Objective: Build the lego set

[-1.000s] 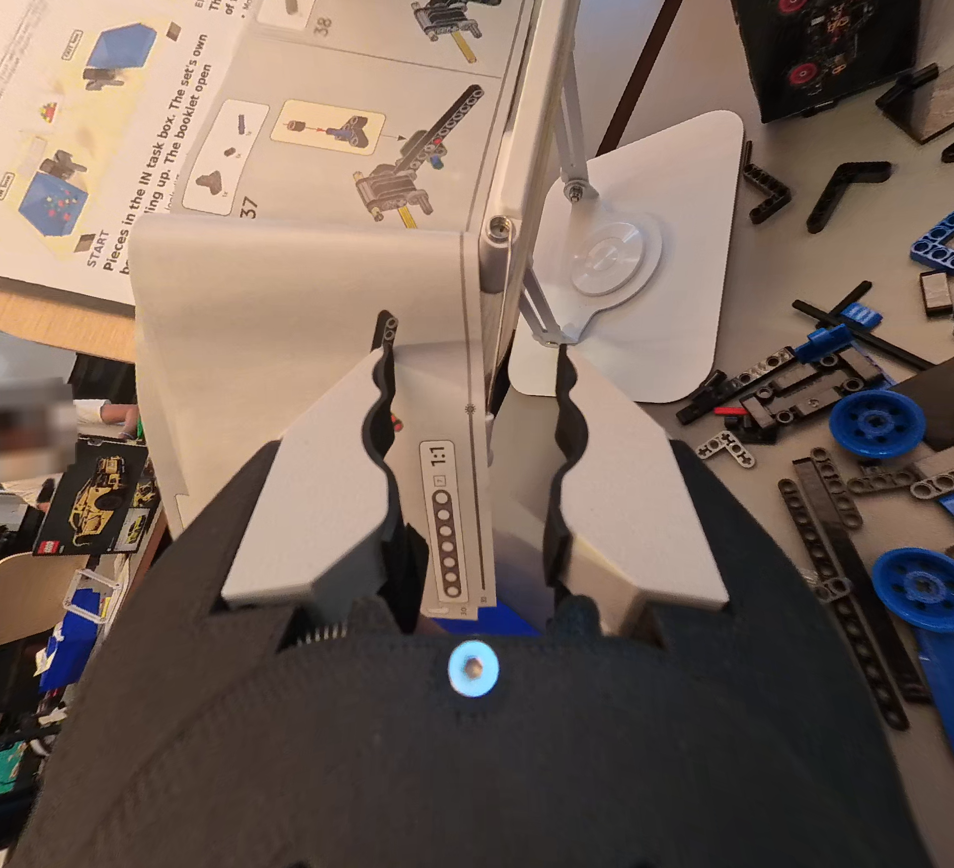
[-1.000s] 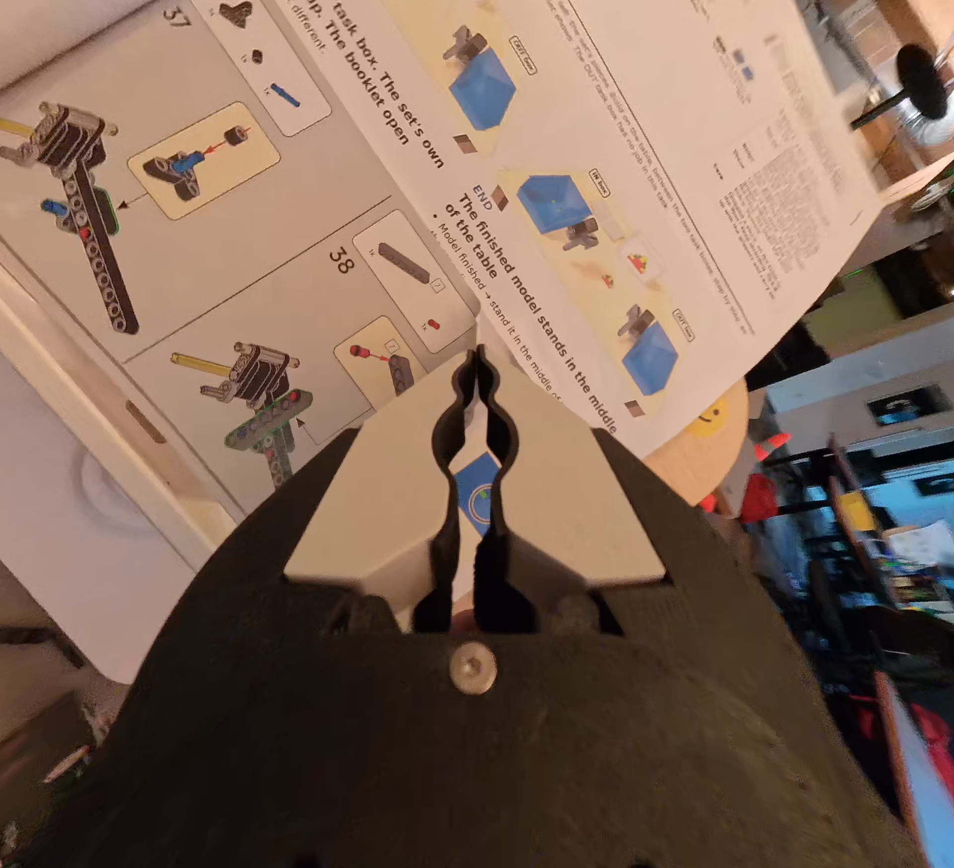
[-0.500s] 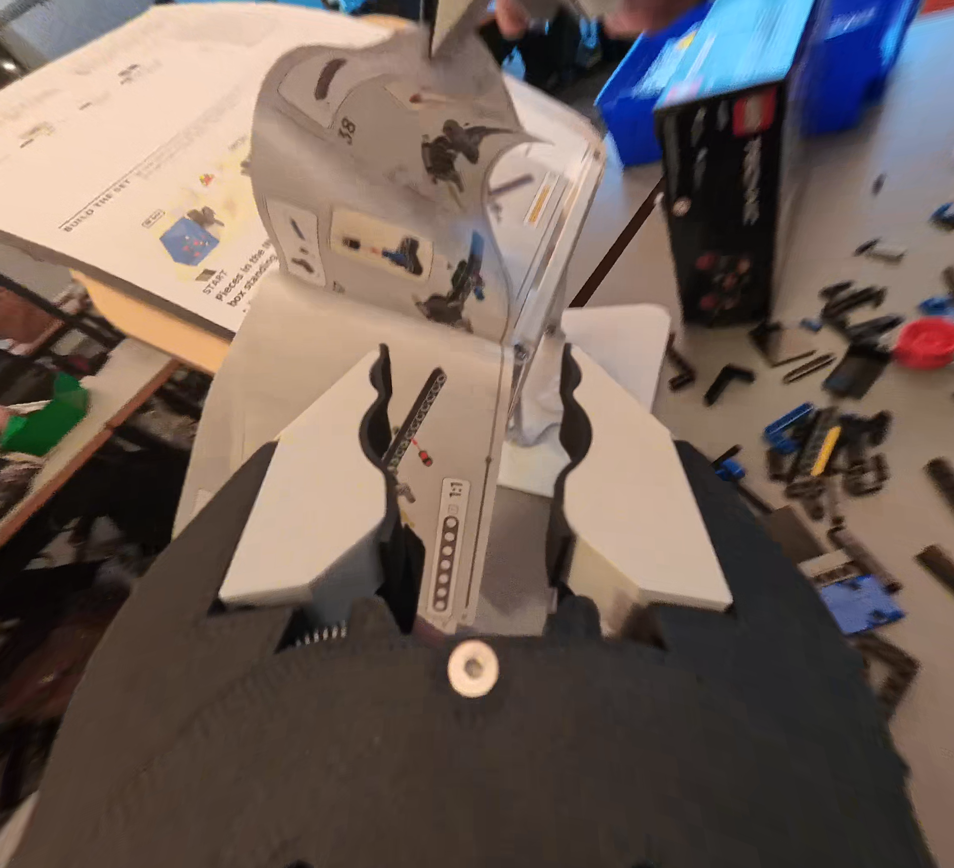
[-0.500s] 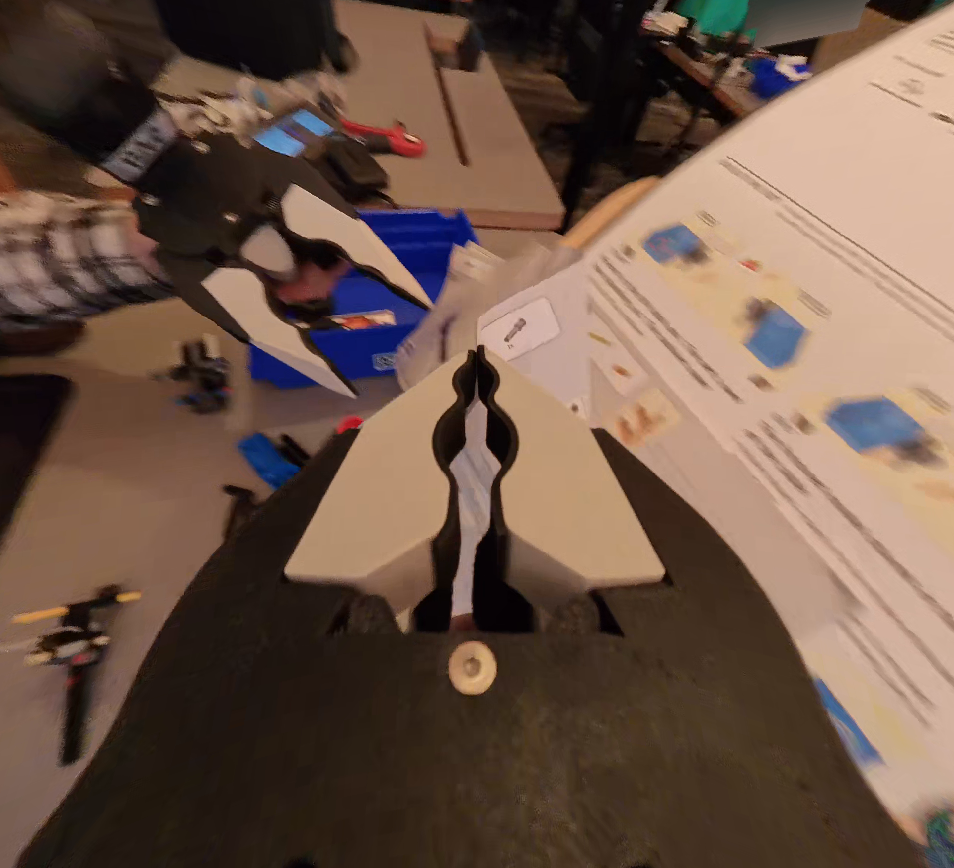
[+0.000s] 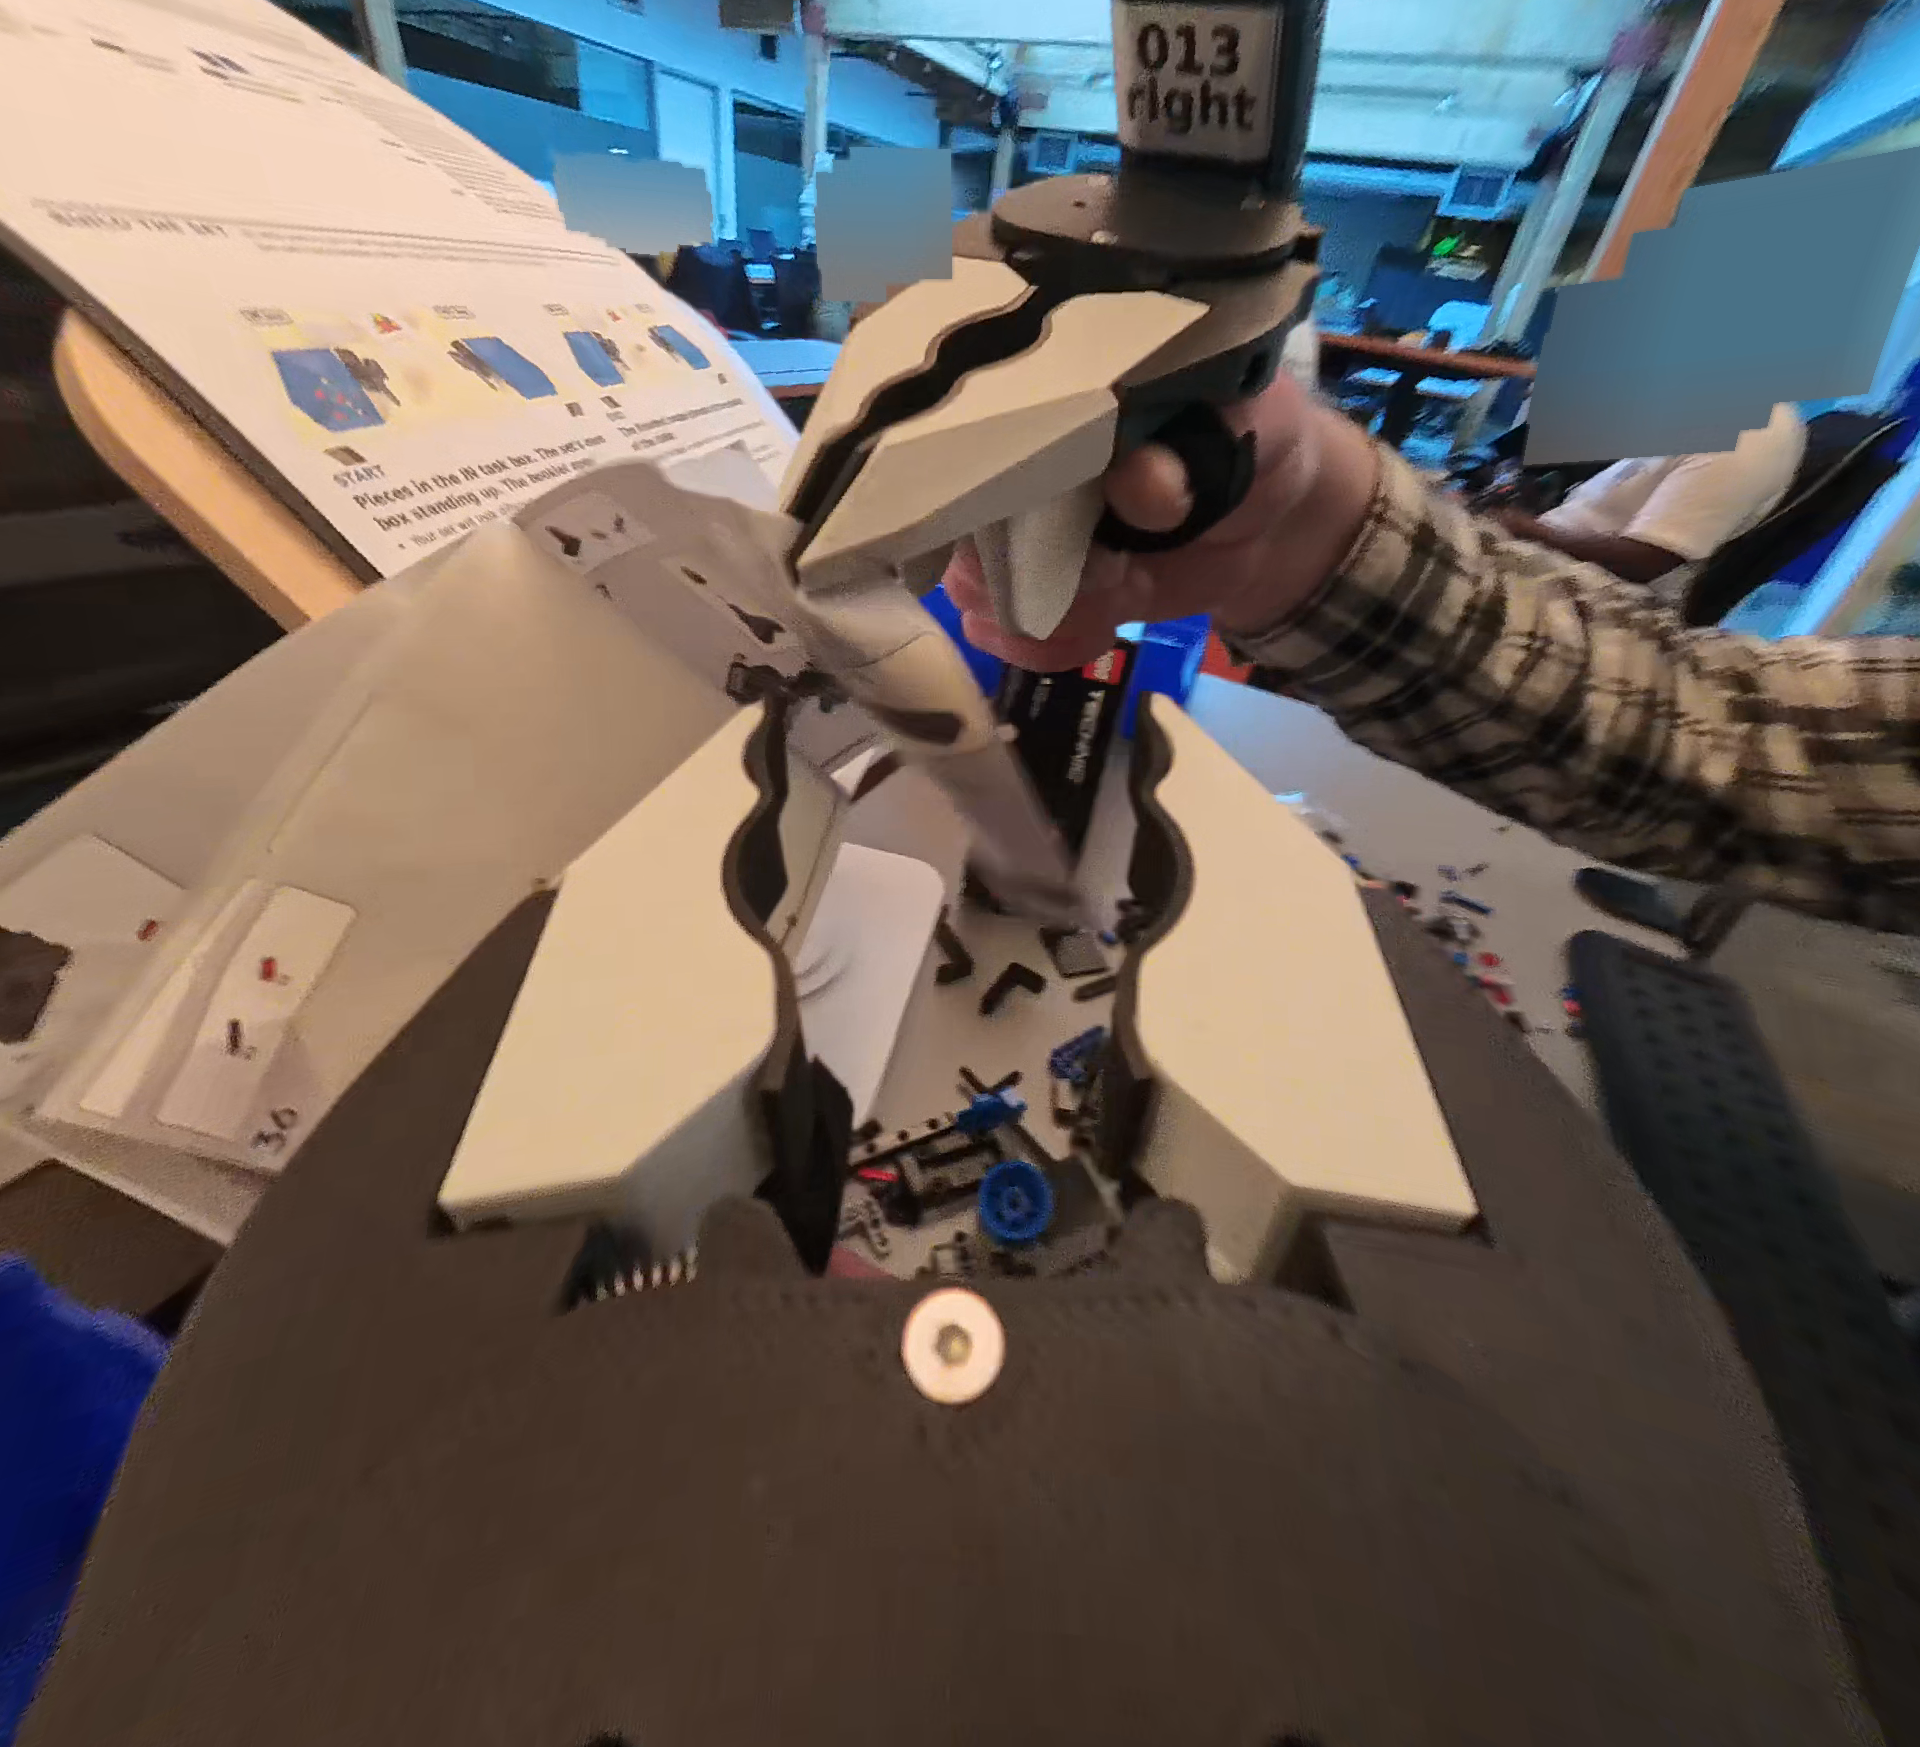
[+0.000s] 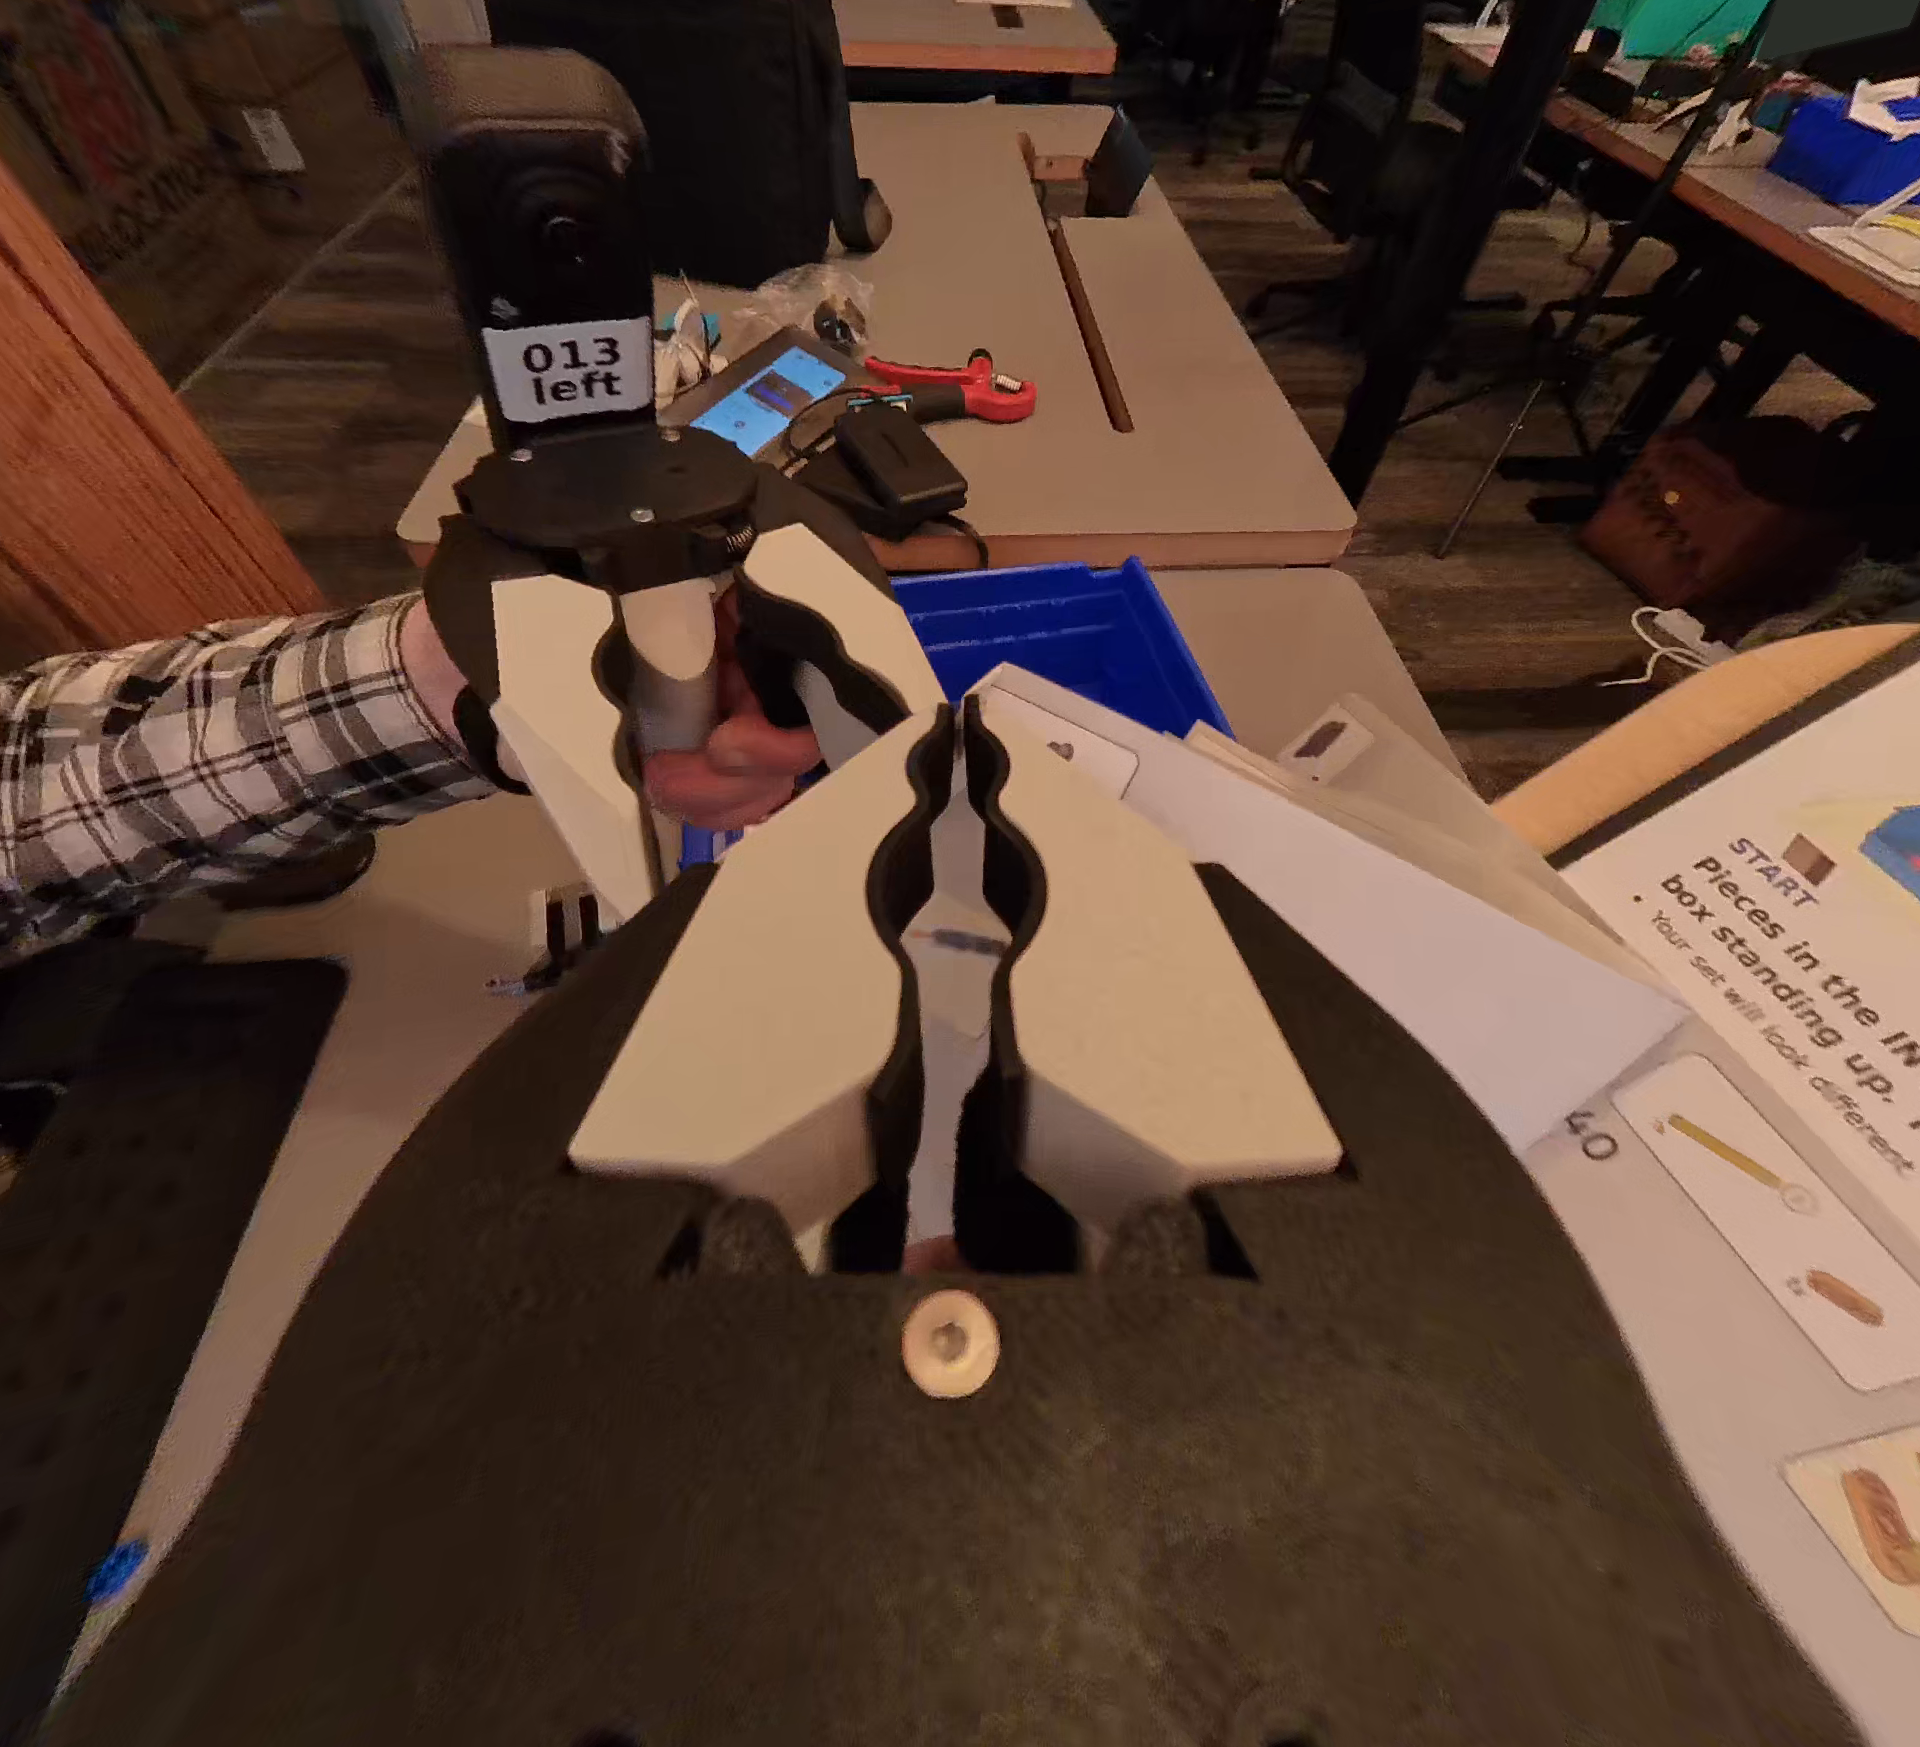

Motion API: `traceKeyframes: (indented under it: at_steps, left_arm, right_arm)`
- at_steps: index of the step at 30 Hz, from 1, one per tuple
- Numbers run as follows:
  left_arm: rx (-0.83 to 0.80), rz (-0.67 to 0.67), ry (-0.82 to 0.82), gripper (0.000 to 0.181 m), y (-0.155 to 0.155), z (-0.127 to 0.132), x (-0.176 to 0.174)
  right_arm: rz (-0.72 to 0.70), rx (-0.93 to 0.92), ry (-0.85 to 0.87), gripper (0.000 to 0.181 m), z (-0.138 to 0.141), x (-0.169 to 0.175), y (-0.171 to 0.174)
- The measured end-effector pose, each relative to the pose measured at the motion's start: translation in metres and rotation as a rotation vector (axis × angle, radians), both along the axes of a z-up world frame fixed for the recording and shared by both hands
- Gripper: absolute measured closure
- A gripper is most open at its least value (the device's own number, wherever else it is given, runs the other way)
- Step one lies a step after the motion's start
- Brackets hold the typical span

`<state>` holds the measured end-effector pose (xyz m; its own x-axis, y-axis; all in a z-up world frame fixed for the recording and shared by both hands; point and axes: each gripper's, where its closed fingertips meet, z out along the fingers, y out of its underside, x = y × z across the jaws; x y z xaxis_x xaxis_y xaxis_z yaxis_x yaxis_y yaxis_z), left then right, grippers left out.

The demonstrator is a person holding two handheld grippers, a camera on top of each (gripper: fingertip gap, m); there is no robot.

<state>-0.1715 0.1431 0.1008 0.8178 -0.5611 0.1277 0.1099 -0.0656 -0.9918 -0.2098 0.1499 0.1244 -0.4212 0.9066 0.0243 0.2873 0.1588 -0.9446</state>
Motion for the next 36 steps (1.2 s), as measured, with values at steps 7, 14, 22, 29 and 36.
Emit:
traceKeyframes:
  at_steps: [7,14,22,29,36]
  left_arm:
    - [-0.097,0.110,0.062,0.163,0.010,-0.028,-0.032]
    - [-0.113,0.204,0.070,0.181,0.018,-0.035,-0.071]
    - [-0.201,0.324,0.076,0.181,0.044,-0.059,-0.130]
    - [-0.218,0.337,0.089,0.181,0.057,-0.066,-0.139]
    - [-0.238,0.338,0.047,0.181,0.064,-0.084,-0.147]
  right_arm:
    - [-0.028,0.006,-0.001,0.173,-0.011,-0.020,-0.008]
    - [-0.088,0.259,0.034,0.151,-0.011,0.003,0.012]
    - [0.019,0.897,-0.292,0.151,-0.122,0.035,0.038]
    - [-0.007,1.039,-0.267,0.159,-0.147,0.009,0.051]
    - [-0.040,1.002,-0.176,0.181,-0.138,0.005,0.053]
